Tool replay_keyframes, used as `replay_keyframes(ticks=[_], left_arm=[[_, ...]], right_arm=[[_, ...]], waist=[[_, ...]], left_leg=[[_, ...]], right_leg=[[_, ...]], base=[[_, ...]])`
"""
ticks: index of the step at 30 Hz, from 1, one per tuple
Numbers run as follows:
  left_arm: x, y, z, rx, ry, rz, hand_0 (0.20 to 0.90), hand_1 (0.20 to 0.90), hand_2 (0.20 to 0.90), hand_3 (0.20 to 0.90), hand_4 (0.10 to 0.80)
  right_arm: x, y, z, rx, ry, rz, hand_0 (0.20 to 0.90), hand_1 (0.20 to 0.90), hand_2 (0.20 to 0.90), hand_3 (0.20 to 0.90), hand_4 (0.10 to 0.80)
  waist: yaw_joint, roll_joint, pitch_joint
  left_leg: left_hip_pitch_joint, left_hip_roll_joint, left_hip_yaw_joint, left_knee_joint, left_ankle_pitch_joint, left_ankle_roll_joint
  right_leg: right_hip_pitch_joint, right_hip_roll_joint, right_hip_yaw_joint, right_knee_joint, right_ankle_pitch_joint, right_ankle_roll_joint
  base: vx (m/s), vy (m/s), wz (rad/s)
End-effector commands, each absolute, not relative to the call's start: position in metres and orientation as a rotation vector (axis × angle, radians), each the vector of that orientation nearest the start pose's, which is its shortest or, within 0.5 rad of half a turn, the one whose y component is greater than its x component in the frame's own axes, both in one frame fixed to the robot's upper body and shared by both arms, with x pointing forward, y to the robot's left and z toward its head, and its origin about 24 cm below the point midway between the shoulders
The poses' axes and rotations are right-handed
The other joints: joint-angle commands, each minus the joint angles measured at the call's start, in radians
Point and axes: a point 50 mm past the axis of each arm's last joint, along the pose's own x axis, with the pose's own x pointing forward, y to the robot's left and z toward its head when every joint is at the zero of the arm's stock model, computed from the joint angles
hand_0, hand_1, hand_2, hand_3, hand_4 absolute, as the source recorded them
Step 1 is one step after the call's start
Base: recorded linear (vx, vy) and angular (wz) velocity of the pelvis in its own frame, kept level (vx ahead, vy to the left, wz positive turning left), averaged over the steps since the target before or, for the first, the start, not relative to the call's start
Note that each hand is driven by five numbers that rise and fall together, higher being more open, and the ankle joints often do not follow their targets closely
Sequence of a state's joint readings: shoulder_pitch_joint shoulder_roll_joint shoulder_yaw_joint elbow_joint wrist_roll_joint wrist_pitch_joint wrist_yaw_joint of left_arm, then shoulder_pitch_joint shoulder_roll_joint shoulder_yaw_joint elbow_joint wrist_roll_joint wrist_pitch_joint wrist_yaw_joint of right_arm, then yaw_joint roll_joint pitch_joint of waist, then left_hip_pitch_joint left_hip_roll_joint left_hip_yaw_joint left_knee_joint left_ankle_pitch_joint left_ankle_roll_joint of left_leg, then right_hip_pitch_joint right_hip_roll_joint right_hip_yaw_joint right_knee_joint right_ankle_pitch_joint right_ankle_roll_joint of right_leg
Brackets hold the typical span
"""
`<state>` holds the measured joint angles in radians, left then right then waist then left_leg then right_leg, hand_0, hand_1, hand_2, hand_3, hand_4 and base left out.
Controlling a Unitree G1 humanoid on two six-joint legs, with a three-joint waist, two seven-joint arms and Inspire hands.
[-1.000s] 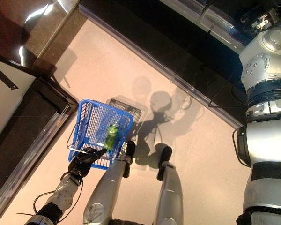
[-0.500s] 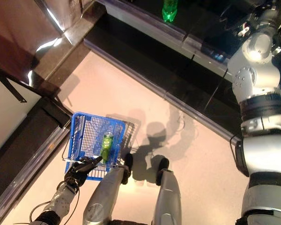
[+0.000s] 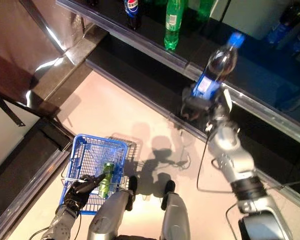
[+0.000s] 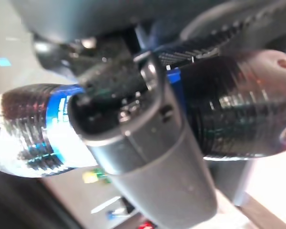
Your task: Pick up the drink and place into the basket.
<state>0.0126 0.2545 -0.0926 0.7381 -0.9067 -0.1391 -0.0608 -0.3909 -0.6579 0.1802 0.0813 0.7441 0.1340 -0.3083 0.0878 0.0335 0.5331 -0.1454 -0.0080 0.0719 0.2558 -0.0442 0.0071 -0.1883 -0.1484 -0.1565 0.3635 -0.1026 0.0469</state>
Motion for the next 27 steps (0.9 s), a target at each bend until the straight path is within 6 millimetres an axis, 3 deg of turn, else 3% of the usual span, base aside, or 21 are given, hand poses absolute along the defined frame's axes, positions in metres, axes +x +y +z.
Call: replay_keyframes(ticks=[1,6,9,14,16,17,27], left_arm=[[0.173,0.228,-0.081,-0.516,0.412,0.170,0.300,0.300,0.300,0.200,0.100],[0.171,0.221,-0.079,-0.539,0.403,0.130,0.300,0.300,0.300,0.200,0.100],[0.179,0.215,-0.066,-0.548,0.347,0.055,0.300,0.300,0.300,0.200,0.100],[0.202,0.192,-0.021,-0.564,0.206,-0.166,0.300,0.300,0.300,0.200,0.100],[0.204,0.189,-0.014,-0.570,0.184,-0.208,0.300,0.300,0.300,0.200,0.100],[0.209,0.176,0.005,-0.585,0.133,-0.318,0.300,0.300,0.300,0.200,0.100],[0.208,0.147,0.059,-0.657,0.018,-0.637,0.300,0.300,0.300,0.200,0.100]], right_arm=[[0.296,-0.215,0.255,0.067,-0.645,0.012,0.300,0.300,0.300,0.200,0.100],[0.286,-0.200,0.236,0.104,-0.590,0.115,0.300,0.300,0.300,0.200,0.100],[0.279,-0.188,0.225,0.124,-0.546,0.204,0.300,0.300,0.300,0.200,0.100],[0.263,-0.162,0.203,0.183,-0.485,0.371,0.300,0.300,0.300,0.200,0.100],[0.261,-0.159,0.200,0.195,-0.477,0.390,0.300,0.300,0.300,0.200,0.100],[0.258,-0.148,0.195,0.221,-0.467,0.421,0.300,0.300,0.300,0.200,0.100],[0.252,-0.117,0.193,0.236,-0.454,0.503,0.300,0.300,0.300,0.200,0.100]], waist=[[-0.016,-0.058,-0.210],[-0.018,-0.068,-0.258],[-0.020,-0.071,-0.277],[-0.012,-0.069,-0.293],[-0.010,-0.069,-0.293],[-0.001,-0.064,-0.290],[0.029,-0.038,-0.271]], left_leg=[[0.004,-0.006,-0.001,0.112,-0.079,-0.016],[0.068,-0.004,0.003,0.048,-0.076,-0.023],[0.087,0.001,0.003,0.030,-0.070,-0.027],[0.110,0.005,-0.009,0.019,-0.067,-0.028],[0.113,0.005,-0.012,0.018,-0.066,-0.028],[0.120,0.003,-0.022,0.015,-0.062,-0.027],[0.124,-0.009,-0.056,0.000,-0.043,-0.024]], right_leg=[[0.116,0.038,-0.012,-0.065,-0.016,-0.043],[0.182,0.054,-0.010,-0.126,-0.009,-0.034],[0.200,0.060,-0.010,-0.141,-0.006,-0.030],[0.226,0.066,-0.014,-0.152,-0.009,-0.030],[0.230,0.066,-0.015,-0.153,-0.009,-0.030],[0.241,0.068,-0.020,-0.154,-0.010,-0.030],[0.251,0.059,-0.048,-0.151,-0.008,-0.025]], base=[[0.058,-0.006,0.01],[0.098,-0.009,-0.04],[0.036,-0.010,0.01],[0.015,-0.002,0.06],[0.005,0.001,0.03],[0.010,0.004,0.09],[-0.015,0.033,0.11]])
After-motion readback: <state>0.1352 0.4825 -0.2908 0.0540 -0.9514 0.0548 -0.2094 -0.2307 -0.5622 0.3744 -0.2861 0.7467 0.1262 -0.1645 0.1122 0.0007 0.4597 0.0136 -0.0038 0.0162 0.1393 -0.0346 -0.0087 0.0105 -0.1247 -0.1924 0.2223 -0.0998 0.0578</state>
